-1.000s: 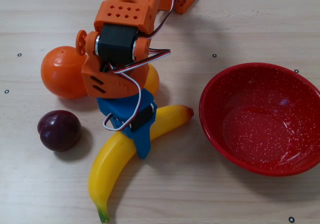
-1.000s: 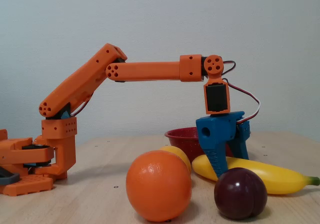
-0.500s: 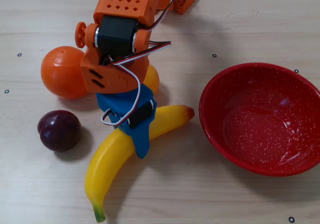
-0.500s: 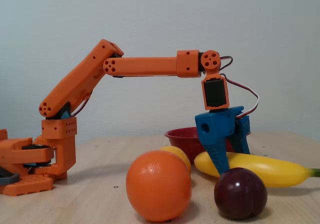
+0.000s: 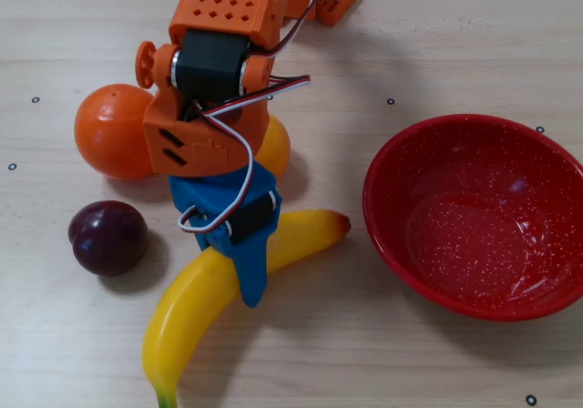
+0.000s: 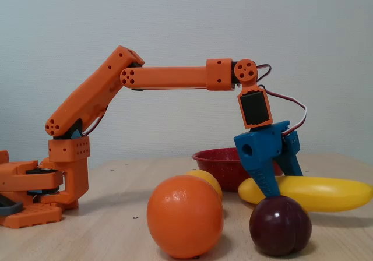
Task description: Put banana in the red bowl.
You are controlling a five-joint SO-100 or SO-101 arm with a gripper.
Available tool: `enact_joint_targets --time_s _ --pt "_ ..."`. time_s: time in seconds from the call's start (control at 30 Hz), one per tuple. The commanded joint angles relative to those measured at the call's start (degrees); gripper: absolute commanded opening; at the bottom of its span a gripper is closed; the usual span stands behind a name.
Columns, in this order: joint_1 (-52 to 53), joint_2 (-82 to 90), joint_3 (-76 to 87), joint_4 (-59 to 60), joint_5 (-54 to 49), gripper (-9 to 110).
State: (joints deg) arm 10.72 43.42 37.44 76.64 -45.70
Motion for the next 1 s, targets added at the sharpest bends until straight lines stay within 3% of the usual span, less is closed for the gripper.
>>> enact_joint_targets --time_s 0.0,0.43,0.97 --pt "0.7 17.6 -4.0 -2.5 0.8 0" --pt "0.8 25.8 -1.8 -2.2 4.0 0" --pt "0.8 42.5 15.1 -3.0 7.0 0"
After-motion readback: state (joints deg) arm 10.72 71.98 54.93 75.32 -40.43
